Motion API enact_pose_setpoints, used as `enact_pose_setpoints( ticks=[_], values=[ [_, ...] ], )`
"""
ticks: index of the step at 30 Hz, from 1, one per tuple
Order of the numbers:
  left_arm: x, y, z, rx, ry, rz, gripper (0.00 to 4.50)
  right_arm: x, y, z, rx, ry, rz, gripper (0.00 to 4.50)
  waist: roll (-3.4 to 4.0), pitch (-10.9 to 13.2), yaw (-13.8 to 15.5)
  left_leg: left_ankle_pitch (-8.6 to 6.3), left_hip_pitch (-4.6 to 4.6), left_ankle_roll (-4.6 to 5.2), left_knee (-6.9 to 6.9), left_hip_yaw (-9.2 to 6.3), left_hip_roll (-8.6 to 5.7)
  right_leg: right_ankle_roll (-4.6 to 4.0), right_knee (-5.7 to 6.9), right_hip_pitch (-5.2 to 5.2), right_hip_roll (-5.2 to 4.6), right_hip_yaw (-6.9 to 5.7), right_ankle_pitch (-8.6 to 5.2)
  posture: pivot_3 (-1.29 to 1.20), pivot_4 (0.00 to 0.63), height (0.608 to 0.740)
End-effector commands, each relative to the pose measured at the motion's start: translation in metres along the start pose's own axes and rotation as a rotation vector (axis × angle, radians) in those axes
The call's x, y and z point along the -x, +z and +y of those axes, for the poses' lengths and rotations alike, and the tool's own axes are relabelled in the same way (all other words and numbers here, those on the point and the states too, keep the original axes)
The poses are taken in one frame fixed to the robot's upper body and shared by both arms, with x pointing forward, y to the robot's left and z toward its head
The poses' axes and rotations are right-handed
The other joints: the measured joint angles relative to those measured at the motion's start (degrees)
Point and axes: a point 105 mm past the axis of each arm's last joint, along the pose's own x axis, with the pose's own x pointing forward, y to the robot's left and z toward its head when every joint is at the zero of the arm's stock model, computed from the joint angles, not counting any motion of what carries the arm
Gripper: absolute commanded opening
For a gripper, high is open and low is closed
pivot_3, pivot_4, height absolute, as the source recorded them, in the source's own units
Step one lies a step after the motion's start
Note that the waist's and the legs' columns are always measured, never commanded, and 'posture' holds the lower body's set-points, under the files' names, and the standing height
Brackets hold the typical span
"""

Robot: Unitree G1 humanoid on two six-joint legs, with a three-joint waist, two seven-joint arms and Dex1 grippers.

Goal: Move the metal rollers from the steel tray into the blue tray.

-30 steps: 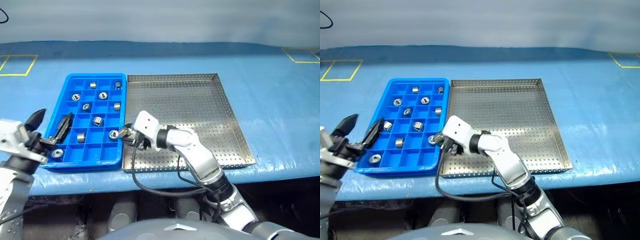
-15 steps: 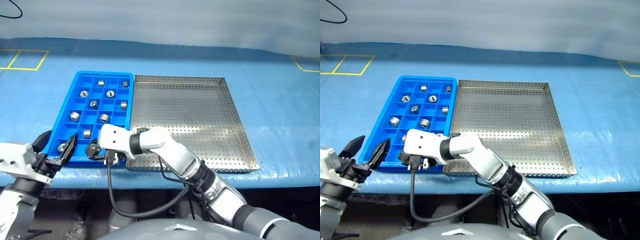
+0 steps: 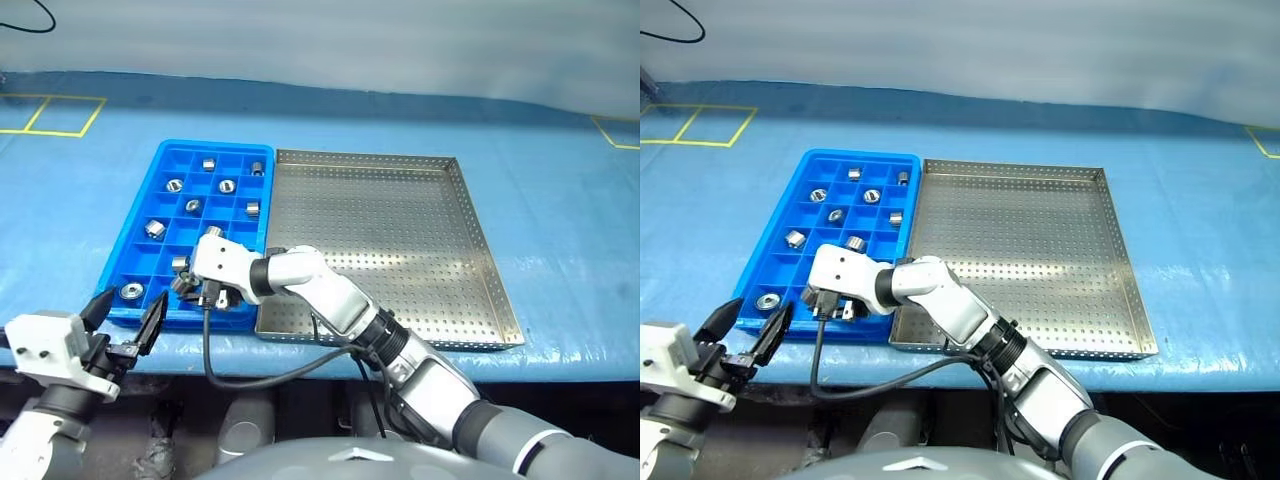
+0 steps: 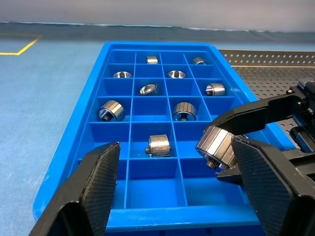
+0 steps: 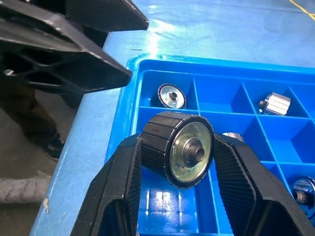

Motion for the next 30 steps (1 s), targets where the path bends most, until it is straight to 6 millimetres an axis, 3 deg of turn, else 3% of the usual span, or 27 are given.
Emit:
enact_pose_setpoints(
  ticks=[1, 6, 12, 17, 20, 22, 26, 30],
  values=[
    [0.003, 0.012, -0.008, -0.027, -0.012, -0.051, 3.95, -0.003, 0.016, -0.003, 0.025, -0.009, -0.064, 1.83, 0.00, 0.00, 0.01, 0.00, 0.00, 0.00, 0.00, 0.00, 0.01, 0.00, 0.00, 0.00, 0.01, 0.00, 0.00, 0.28, 0.150, 0.740],
    [0.003, 0.014, -0.011, -0.031, -0.018, -0.056, 3.95, -0.006, 0.005, -0.003, 0.001, 0.005, -0.024, 1.83, 0.01, 0.01, 0.25, 0.00, -0.01, 0.00, -0.02, -0.06, 0.01, -0.03, 0.00, 0.00, 0.01, -0.05, -0.03, 0.28, 0.150, 0.740],
    [-0.001, 0.017, -0.013, -0.039, -0.035, -0.064, 3.95, -0.005, 0.004, -0.005, 0.047, -0.022, -0.032, 3.77, 0.03, 0.03, 0.38, 0.00, -0.01, 0.00, -0.03, -0.08, 0.01, -0.03, -0.01, -0.01, 0.01, -0.06, -0.04, 0.26, 0.150, 0.740],
    [-0.014, 0.020, -0.020, -0.032, -0.093, -0.083, 3.95, 0.012, 0.027, -0.017, 0.090, -0.103, -0.126, 3.77, 0.05, 0.04, 0.37, 0.00, -0.01, -0.01, -0.02, -0.10, 0.00, -0.04, -0.02, 0.00, 0.01, -0.07, -0.04, 0.21, 0.150, 0.740],
    [-0.032, 0.025, -0.033, -0.029, -0.178, -0.113, 3.95, 0.045, 0.042, -0.044, 0.099, -0.264, -0.182, 3.77, 0.09, 0.06, 0.49, 0.01, -0.04, -0.02, 0.00, -0.20, -0.05, -0.03, -0.02, 0.01, 0.00, -0.09, -0.03, 0.15, 0.150, 0.740],
    [-0.047, 0.029, -0.042, -0.025, -0.239, -0.131, 3.95, 0.072, 0.036, -0.064, 0.110, -0.396, -0.157, 3.77, 0.09, 0.05, 0.41, 0.03, -0.01, -0.04, 0.01, -0.21, -0.07, -0.02, -0.02, 0.04, 0.01, -0.09, -0.02, 0.12, 0.150, 0.740],
    [-0.072, 0.033, -0.066, -0.021, -0.381, -0.147, 3.95, 0.141, 0.008, -0.099, 0.093, -0.695, -0.065, 3.77, -0.07, -0.04, -0.34, 0.06, -0.01, -0.07, 0.02, -0.24, -0.15, -0.19, -0.02, 0.13, 0.00, -0.06, 0.14, 0.01, 0.150, 0.740],
    [-0.098, 0.029, -0.086, -0.047, -0.482, -0.134, 3.95, 0.208, -0.038, -0.105, 0.044, -0.875, 0.137, 3.77, 0.18, 0.05, -2.10, 0.01, -0.05, 0.01, -0.02, -0.06, -0.21, -0.20, -0.07, 0.08, -0.04, 0.02, 0.20, -0.09, 0.150, 0.740]
  ],
)
